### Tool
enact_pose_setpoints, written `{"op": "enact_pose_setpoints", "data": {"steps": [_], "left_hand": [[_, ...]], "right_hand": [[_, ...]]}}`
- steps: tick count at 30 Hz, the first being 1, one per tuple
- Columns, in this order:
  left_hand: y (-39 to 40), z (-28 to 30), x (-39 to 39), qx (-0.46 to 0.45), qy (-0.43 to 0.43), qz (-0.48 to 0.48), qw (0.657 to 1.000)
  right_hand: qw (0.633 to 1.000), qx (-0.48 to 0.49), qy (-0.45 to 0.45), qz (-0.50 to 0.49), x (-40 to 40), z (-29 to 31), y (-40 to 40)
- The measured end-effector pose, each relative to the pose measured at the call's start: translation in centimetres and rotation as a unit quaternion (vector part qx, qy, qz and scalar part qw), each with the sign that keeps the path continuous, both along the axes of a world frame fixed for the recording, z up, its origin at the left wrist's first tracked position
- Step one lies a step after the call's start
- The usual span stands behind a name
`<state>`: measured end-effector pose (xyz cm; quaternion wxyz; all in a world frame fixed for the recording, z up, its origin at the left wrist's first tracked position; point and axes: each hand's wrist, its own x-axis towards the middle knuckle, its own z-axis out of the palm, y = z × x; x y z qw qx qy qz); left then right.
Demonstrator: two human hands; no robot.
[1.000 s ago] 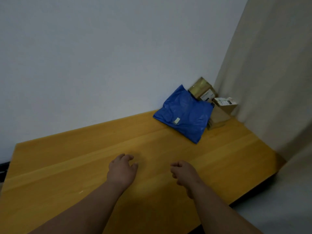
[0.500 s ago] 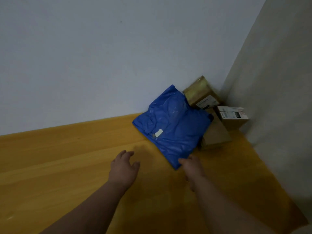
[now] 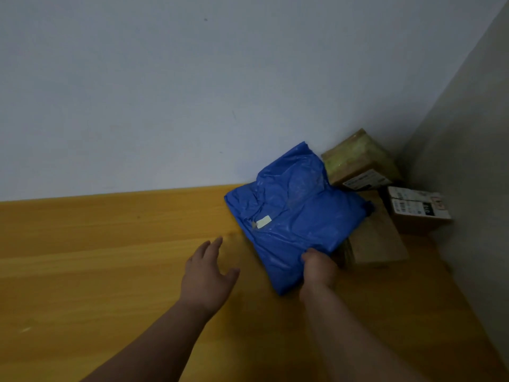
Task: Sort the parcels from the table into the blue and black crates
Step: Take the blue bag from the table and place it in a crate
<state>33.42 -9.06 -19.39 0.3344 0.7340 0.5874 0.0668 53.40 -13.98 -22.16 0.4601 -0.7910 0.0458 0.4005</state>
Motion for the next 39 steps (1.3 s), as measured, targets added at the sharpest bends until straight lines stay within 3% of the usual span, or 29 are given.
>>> {"op": "enact_pose_setpoints", "data": {"steps": [4,9,12,14,17,19,22,24,26,28,31,35,39], "left_hand": [[-0.6,1.1,0.0,0.058,0.019,-0.081,0.995],[-1.7,2.5,-1.6,0.133,0.048,-0.188,0.972],[-1.5,3.6,-3.8,0.238,0.040,-0.202,0.949],[-0.9,5.0,-5.6,0.248,-0.021,-0.166,0.954],[-0.3,7.8,-8.7,0.154,-0.170,-0.022,0.973],[0.0,9.8,-11.0,0.071,-0.269,0.070,0.958],[0.0,11.7,-14.8,-0.099,-0.422,0.179,0.883],[-0.1,12.5,-17.0,-0.188,-0.506,0.189,0.820],[-0.1,13.3,-18.8,-0.263,-0.574,0.177,0.755],[-0.3,14.0,-20.2,-0.317,-0.608,0.154,0.711],[-0.9,14.6,-22.3,-0.363,-0.623,0.122,0.682],[-1.1,14.7,-25.6,-0.383,-0.667,0.110,0.630],[-1.5,14.1,-28.8,-0.398,-0.675,0.091,0.614]], "right_hand": [[0.994,0.093,-0.055,-0.022,-4.0,2.8,-0.9],[0.972,0.120,-0.193,0.064,-8.5,6.4,-1.2],[0.954,0.142,-0.239,0.110,-11.7,8.6,-1.7],[0.941,0.164,-0.258,0.145,-13.9,9.9,-1.9],[0.929,0.246,-0.237,0.144,-17.3,11.0,-2.4],[0.933,0.265,-0.220,0.105,-19.1,11.2,-2.9],[0.960,0.228,-0.163,-0.006,-20.5,11.0,-4.3],[0.975,0.201,-0.062,-0.066,-21.3,10.4,-5.4],[0.977,0.192,0.061,-0.072,-22.7,9.9,-6.1],[0.967,0.178,0.174,-0.049,-24.1,9.9,-6.6],[0.921,0.183,0.344,-0.011,-25.6,9.6,-6.6],[0.903,0.165,0.395,0.027,-26.0,9.4,-6.4],[0.874,0.162,0.450,0.087,-25.7,9.5,-6.4]]}}
